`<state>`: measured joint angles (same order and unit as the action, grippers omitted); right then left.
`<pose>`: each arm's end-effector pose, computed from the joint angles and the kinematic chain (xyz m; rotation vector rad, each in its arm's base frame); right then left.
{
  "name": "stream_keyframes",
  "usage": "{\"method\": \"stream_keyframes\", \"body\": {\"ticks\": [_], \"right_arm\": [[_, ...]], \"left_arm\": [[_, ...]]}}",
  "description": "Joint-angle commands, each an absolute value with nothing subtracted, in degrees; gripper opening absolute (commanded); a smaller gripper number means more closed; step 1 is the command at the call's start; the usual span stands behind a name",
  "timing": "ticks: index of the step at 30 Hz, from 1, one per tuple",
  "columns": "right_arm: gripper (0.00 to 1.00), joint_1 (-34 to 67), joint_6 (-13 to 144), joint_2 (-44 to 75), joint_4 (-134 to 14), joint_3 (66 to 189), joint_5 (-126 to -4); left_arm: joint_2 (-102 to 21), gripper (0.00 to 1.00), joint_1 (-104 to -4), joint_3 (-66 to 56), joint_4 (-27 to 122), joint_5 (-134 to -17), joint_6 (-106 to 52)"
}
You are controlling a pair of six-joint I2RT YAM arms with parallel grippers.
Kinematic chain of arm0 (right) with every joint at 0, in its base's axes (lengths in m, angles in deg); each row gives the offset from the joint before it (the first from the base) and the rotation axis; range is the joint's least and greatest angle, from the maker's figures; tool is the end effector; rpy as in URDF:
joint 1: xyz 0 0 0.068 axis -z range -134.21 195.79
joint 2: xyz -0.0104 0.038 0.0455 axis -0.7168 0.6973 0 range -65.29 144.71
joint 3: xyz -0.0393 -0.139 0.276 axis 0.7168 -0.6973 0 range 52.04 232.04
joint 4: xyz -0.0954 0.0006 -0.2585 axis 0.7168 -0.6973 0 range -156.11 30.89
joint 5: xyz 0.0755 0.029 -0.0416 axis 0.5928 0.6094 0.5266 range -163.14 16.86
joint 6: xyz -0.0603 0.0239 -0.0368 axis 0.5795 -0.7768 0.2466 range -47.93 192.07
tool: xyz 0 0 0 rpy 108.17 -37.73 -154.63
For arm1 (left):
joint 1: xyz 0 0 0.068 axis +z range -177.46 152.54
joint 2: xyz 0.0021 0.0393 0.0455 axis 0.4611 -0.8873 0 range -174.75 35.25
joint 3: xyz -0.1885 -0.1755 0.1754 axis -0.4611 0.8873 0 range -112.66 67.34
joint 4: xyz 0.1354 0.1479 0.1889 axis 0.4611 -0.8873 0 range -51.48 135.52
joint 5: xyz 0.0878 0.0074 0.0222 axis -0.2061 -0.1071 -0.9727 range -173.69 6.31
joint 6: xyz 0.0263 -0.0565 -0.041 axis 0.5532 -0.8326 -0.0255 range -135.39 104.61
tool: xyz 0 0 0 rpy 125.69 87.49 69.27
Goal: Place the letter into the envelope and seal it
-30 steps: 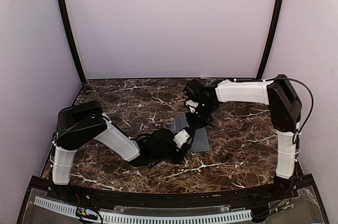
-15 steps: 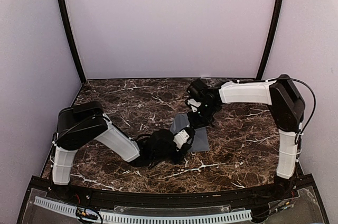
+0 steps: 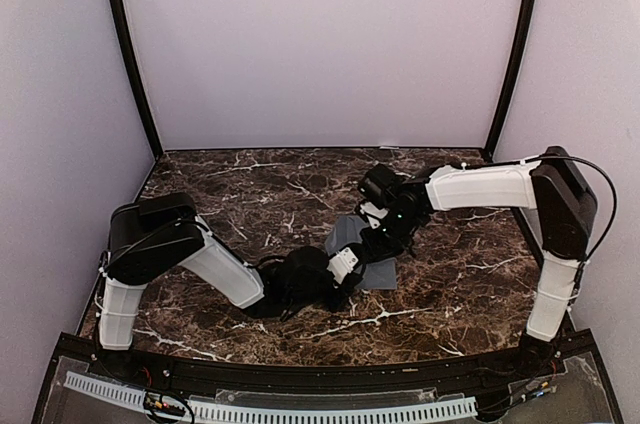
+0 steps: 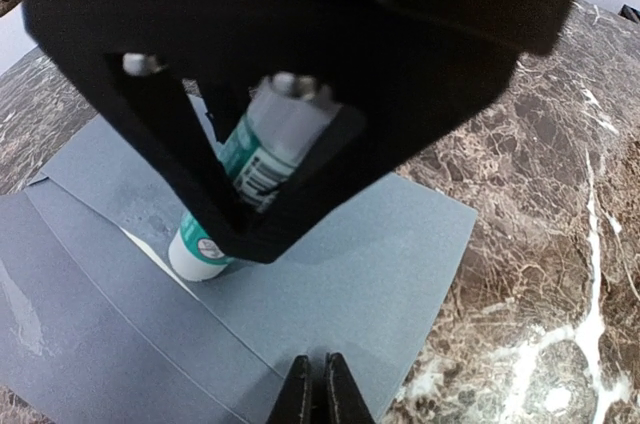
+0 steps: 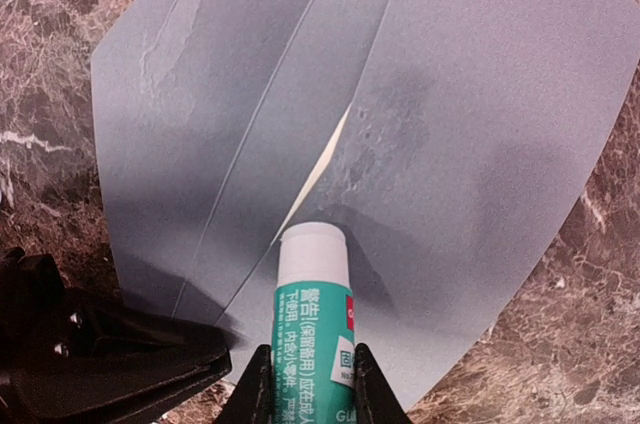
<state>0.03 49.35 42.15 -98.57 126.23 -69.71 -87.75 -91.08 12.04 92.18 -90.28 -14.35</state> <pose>0.2776 0.2906 0.1806 -0.5939 2.8472 0.3206 0.2138 -0.4149 0.1017 0.9945 1.7182 -0.6098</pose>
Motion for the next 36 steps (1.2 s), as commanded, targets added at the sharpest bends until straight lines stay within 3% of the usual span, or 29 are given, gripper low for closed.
{"method": "stream_keyframes", "body": {"ticks": [1, 20, 36], "right_arm": [[0.0, -1.28, 47.55, 41.92, -104.89, 123.58, -69.85], [0.0, 5.34, 50.29, 55.51, -106.49, 136.35, -81.72], [0.0, 0.82, 50.65, 47.52, -104.48, 128.88, -69.41]], "left_arm": [[-89.36, 0.06, -90.75, 13.81, 87.35, -91.38, -14.7], [-89.11, 0.06, -90.74, 14.08, 87.18, -90.19, -13.85], [-89.11, 0.06, -90.75, 13.74, 86.49, -90.98, -14.16]]}}
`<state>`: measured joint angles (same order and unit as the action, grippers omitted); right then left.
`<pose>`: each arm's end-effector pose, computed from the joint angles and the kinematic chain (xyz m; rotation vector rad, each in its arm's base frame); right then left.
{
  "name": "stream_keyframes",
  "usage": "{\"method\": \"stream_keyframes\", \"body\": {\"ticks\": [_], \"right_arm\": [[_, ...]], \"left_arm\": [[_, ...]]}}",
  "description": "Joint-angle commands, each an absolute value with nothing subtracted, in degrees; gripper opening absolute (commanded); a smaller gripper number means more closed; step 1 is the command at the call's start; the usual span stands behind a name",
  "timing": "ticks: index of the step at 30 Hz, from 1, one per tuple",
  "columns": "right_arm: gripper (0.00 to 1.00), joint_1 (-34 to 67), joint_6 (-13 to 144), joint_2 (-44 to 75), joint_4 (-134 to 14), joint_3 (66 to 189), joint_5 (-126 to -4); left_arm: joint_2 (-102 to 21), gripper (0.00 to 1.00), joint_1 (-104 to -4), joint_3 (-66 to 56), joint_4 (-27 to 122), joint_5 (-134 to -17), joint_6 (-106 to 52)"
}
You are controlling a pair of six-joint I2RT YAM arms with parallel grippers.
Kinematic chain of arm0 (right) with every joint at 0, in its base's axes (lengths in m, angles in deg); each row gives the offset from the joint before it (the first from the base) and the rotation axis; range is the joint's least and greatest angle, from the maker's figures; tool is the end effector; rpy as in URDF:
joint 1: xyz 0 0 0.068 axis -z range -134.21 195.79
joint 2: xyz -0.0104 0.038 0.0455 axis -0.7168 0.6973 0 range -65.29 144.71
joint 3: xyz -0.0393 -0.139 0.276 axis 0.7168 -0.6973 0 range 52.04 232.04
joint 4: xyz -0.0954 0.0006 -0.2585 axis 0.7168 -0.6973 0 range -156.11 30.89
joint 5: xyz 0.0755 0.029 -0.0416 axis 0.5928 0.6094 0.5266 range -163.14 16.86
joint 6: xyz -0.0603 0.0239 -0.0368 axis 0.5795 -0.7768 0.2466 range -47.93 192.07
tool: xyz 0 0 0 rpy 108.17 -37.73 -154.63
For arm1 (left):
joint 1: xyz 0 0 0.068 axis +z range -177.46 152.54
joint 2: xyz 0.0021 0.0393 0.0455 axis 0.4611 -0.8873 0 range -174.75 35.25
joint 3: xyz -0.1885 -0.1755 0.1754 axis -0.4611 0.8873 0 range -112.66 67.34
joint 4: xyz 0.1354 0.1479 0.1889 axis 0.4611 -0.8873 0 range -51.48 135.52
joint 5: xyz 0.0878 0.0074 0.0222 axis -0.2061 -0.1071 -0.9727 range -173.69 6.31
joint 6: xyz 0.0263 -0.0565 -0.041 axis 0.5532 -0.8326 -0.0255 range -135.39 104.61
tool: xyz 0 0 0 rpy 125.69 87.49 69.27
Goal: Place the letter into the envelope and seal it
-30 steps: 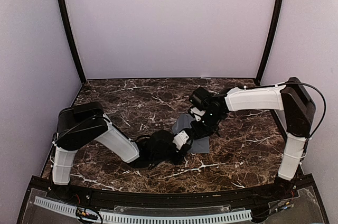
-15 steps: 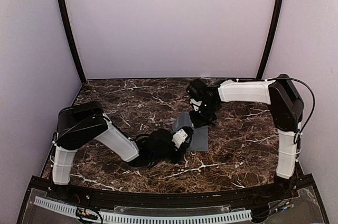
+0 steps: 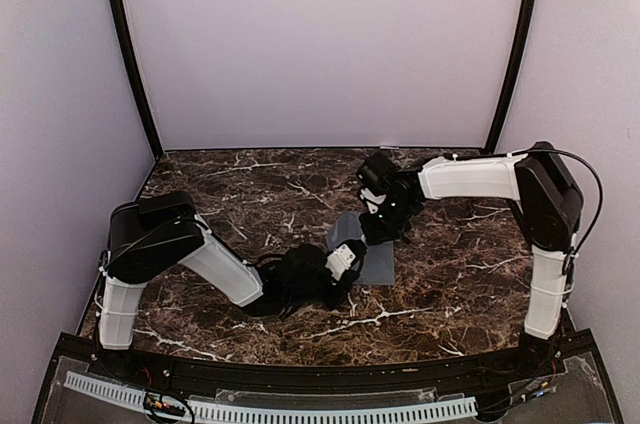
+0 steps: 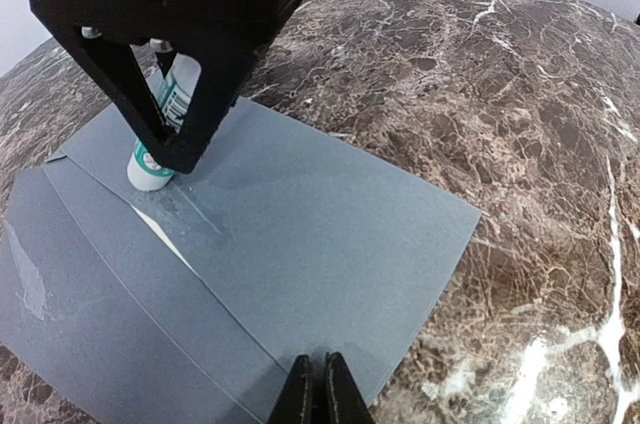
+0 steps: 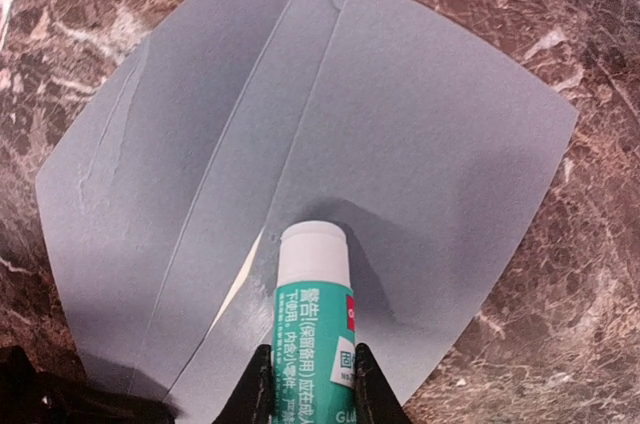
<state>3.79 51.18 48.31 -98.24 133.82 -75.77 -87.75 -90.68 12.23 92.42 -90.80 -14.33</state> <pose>0.3278 0.2914 0.1767 -0.5074 2.7822 0.1920 0.2168 -0.4125 0.1014 0.9817 1.7215 -0.5971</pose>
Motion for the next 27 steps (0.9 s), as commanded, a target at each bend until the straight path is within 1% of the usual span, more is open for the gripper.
{"method": "stream_keyframes", "body": {"ticks": [1, 5, 10, 16, 20, 23, 26, 27], "right_arm": [[0.0, 0.33, 50.32, 46.64, -104.39, 128.19, -68.95], [0.0, -0.69, 49.3, 44.26, -104.45, 126.32, -68.37], [0.0, -1.14, 48.02, 42.39, -105.43, 125.75, -70.51], [0.0, -0.53, 47.29, 38.83, -102.21, 125.3, -72.38], [0.0, -0.14, 47.96, 36.5, -99.72, 125.3, -70.06], [0.0, 0.21, 47.82, 33.98, -98.33, 124.92, -69.21], [0.0, 0.56, 47.49, 31.39, -97.61, 124.36, -69.08], [0.0, 0.68, 47.39, 30.43, -97.34, 124.13, -69.09]], "left_arm": [[-89.11, 0.06, -90.74, 13.78, 86.48, -91.02, -14.2], [-89.11, 0.06, -90.74, 13.65, 86.39, -90.91, -14.33], [-88.8, 0.06, -90.74, 13.79, 86.31, -90.73, -14.38], [-87.34, 0.08, -90.74, 14.3, 86.43, -90.39, -13.61], [-84.99, 0.13, -90.8, 14.02, 84.11, -90.37, -12.32], [-82.46, 0.2, -90.74, 14.07, 83.09, -90.39, -11.68], [-80.18, 0.31, -90.74, 14.04, 82.01, -90.03, -10.92], [-79.06, 0.34, -90.74, 13.93, 81.65, -89.89, -10.47]]}}
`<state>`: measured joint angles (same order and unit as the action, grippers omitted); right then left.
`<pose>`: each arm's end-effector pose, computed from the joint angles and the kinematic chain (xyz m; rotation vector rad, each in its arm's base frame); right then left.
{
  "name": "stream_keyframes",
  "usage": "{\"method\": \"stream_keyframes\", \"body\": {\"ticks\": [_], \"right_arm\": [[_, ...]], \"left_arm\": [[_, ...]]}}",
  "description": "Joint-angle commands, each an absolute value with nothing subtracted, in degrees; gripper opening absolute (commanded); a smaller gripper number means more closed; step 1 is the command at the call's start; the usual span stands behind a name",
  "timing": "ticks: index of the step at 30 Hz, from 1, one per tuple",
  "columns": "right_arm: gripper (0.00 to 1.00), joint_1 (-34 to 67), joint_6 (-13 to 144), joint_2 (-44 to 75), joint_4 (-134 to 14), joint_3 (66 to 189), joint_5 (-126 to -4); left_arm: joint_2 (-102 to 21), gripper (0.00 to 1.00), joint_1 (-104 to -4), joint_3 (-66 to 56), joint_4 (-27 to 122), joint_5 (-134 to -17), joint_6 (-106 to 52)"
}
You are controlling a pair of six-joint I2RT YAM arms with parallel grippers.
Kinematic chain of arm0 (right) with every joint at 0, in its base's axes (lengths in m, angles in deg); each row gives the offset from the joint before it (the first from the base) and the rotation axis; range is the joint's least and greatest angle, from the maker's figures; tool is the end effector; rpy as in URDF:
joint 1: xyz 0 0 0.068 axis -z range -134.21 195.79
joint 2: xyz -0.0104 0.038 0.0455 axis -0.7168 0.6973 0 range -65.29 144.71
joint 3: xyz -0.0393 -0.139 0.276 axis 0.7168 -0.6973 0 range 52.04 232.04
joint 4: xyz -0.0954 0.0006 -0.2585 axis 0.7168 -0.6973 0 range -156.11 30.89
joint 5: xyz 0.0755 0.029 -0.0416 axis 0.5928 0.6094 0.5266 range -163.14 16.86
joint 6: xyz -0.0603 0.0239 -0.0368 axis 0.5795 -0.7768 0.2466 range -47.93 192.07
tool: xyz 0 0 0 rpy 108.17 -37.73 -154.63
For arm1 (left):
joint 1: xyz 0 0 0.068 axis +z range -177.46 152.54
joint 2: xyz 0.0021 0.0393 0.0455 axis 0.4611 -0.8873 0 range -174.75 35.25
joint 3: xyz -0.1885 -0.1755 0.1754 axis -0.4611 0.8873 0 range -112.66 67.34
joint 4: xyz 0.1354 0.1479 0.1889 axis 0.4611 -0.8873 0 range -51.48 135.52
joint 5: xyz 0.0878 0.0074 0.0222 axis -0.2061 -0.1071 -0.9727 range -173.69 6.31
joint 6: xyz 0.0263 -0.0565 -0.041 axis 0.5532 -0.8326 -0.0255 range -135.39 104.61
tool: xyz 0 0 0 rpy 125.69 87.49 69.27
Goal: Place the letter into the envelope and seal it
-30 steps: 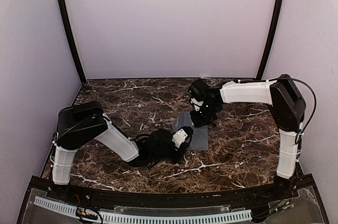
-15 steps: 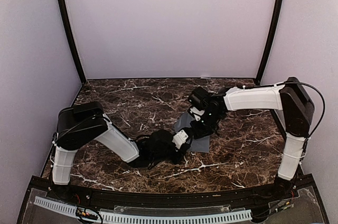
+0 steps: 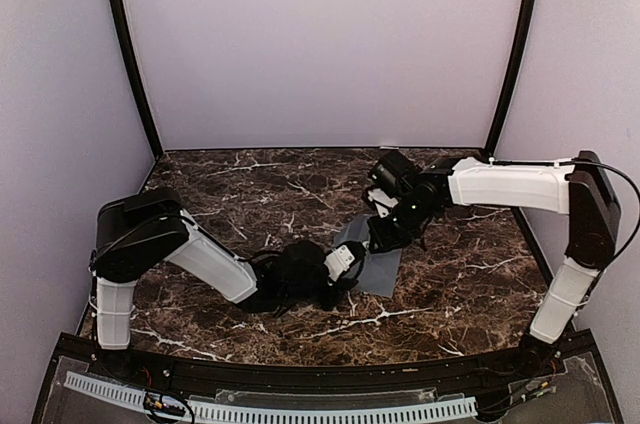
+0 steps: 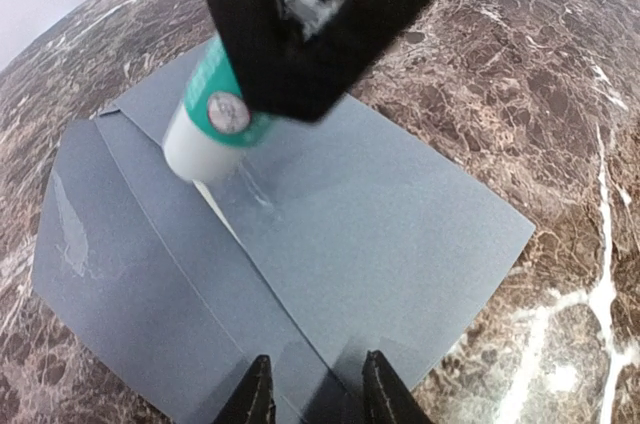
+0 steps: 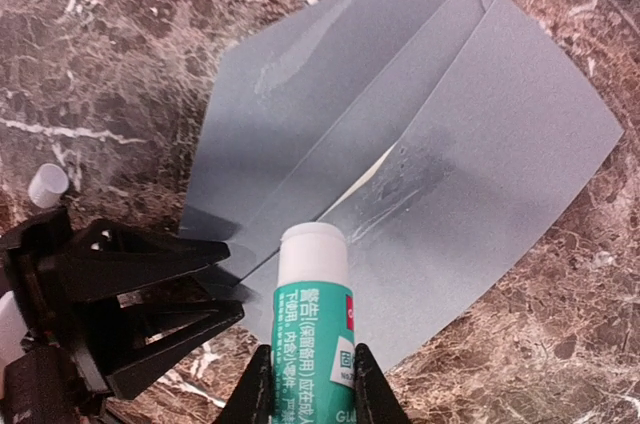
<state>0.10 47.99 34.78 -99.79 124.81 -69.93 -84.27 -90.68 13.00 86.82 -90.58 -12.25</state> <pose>0.2648 0.2764 0.2201 -0.5464 2.7804 0.3802 0.2129 -0.4053 0.1121 1.0424 1.7393 -0.5545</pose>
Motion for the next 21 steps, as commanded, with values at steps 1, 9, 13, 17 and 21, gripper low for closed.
{"method": "stream_keyframes", "body": {"ticks": [1, 9, 13, 17, 21], "right_arm": [[0.0, 0.7, 47.3, 29.41, -97.1, 123.81, -69.09], [0.0, 1.05, 47.43, 21.1, -95.62, 119.81, -66.83], [0.0, 1.14, 47.59, 16.38, -91.43, 115.94, -60.03], [0.0, 1.14, 48.16, 12.54, -87.11, 112.74, -49.79], [0.0, 0.19, 48.34, 10.44, -85.42, 111.5, -44.55]], "left_arm": [[-78.59, 0.38, -90.74, 13.72, 80.75, -89.74, -10.2], [-69.63, 0.68, -90.76, 14.82, 76.98, -89.91, -7.11], [-63.43, 0.75, -90.78, 16.55, 74.46, -88.1, -5.45], [-54.47, 0.82, -90.83, 21.16, 73.82, -80.41, -0.97], [-46.99, 0.83, -90.91, 25.08, 72.91, -73.18, 6.49]]}}
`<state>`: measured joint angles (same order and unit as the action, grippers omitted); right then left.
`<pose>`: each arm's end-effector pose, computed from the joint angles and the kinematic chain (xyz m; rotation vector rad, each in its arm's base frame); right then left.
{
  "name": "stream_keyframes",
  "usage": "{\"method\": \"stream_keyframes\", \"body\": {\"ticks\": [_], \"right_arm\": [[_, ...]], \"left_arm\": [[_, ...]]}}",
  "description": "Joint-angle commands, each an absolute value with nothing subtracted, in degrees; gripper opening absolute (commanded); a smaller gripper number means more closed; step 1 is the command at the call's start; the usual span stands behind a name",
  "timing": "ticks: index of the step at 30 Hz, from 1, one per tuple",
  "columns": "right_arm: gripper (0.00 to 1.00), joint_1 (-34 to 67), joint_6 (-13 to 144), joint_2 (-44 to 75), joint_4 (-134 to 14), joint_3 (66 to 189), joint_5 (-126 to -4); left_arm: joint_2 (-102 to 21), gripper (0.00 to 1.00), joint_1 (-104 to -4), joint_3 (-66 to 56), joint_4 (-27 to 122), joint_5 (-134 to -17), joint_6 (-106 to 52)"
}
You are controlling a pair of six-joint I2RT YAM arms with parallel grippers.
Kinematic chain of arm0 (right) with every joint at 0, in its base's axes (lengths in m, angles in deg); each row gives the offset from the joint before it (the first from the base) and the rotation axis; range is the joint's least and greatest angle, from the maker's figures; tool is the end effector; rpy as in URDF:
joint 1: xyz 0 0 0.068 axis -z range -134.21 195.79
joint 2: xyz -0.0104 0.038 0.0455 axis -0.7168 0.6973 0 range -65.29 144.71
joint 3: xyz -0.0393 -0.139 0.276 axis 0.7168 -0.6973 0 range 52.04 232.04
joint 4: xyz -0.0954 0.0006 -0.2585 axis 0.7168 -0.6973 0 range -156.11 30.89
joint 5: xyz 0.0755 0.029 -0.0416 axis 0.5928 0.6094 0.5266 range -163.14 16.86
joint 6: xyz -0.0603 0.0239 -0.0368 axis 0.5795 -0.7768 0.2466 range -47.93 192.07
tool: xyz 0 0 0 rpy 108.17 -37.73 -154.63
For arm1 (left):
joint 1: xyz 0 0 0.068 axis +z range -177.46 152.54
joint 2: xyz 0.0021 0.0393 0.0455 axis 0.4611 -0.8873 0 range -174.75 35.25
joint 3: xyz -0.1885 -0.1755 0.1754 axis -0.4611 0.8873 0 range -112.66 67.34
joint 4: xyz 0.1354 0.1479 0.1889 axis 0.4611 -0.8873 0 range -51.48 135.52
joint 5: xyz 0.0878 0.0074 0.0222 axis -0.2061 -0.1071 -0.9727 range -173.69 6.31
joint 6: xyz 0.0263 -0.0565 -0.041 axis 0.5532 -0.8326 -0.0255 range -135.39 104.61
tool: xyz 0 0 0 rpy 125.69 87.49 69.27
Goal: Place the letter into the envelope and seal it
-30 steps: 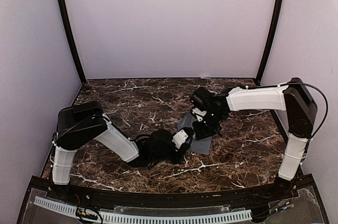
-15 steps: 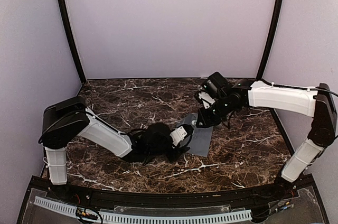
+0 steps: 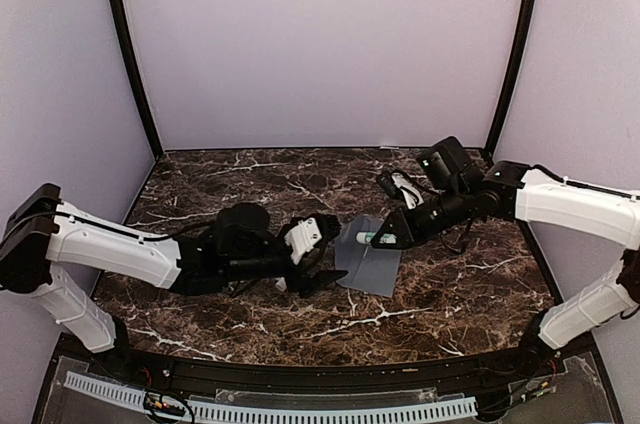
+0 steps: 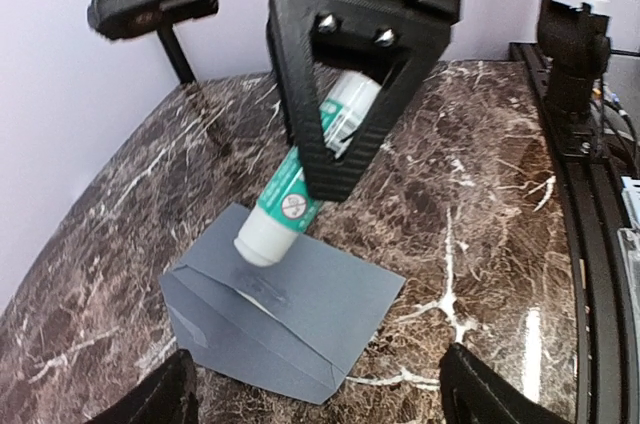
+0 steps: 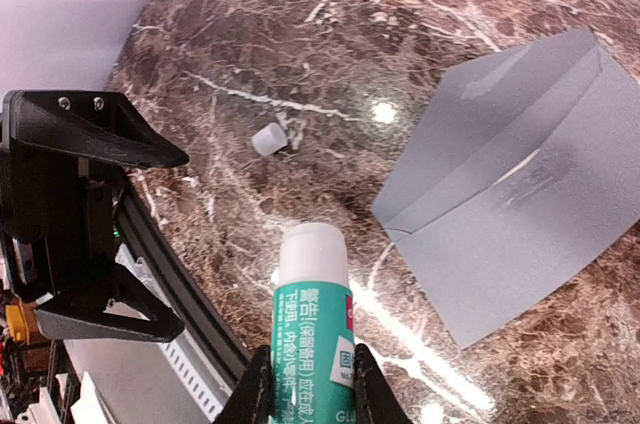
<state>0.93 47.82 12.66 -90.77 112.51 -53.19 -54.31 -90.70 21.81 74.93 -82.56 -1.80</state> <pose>0.2042 0.2334 0.2892 -0.6309 2.5203 0.9230 0.1692 -0.3384 0.2454 1.1741 1.4577 -0.6238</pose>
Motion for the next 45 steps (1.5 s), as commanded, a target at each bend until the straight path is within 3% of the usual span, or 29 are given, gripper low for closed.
{"method": "stream_keyframes", "body": {"ticks": [1, 6, 15, 21, 28, 42, 43, 45], "right_arm": [[0.0, -0.23, 48.34, 10.3, -85.51, 111.6, -44.49], [0.0, -2.37, 48.38, 11.05, -86.68, 112.95, -45.71], [0.0, -4.66, 47.9, 12.11, -86.39, 114.2, -46.66], [0.0, -5.27, 47.98, 12.58, -87.03, 114.89, -47.07], [0.0, -5.36, 47.81, 13.16, -86.9, 115.19, -47.03], [0.0, -5.36, 47.15, 14.29, -86.74, 117.12, -47.28], [0.03, -5.36, 47.19, 14.21, -86.78, 117.39, -47.36], [0.18, -5.36, 47.19, 13.36, -86.56, 117.89, -47.68]], "left_arm": [[-46.17, 0.88, -90.98, 26.1, 73.04, -72.24, 9.0], [-43.22, 0.91, -91.05, 25.39, 70.88, -68.97, 13.49], [-53.39, 0.73, -93.04, 14.86, 66.23, -80.1, 15.02], [-56.45, 0.65, -93.63, 12.91, 67.95, -81.49, 17.13], [-57.31, 0.48, -94.02, 11.65, 68.79, -83.05, 18.83], [-58.32, 0.02, -95.2, 10.84, 69.49, -87.56, 18.6], [-58.35, 0.0, -95.26, 10.83, 69.66, -88.02, 17.85], [-58.38, 0.0, -95.23, 10.89, 70.04, -89.34, 16.26]]}}
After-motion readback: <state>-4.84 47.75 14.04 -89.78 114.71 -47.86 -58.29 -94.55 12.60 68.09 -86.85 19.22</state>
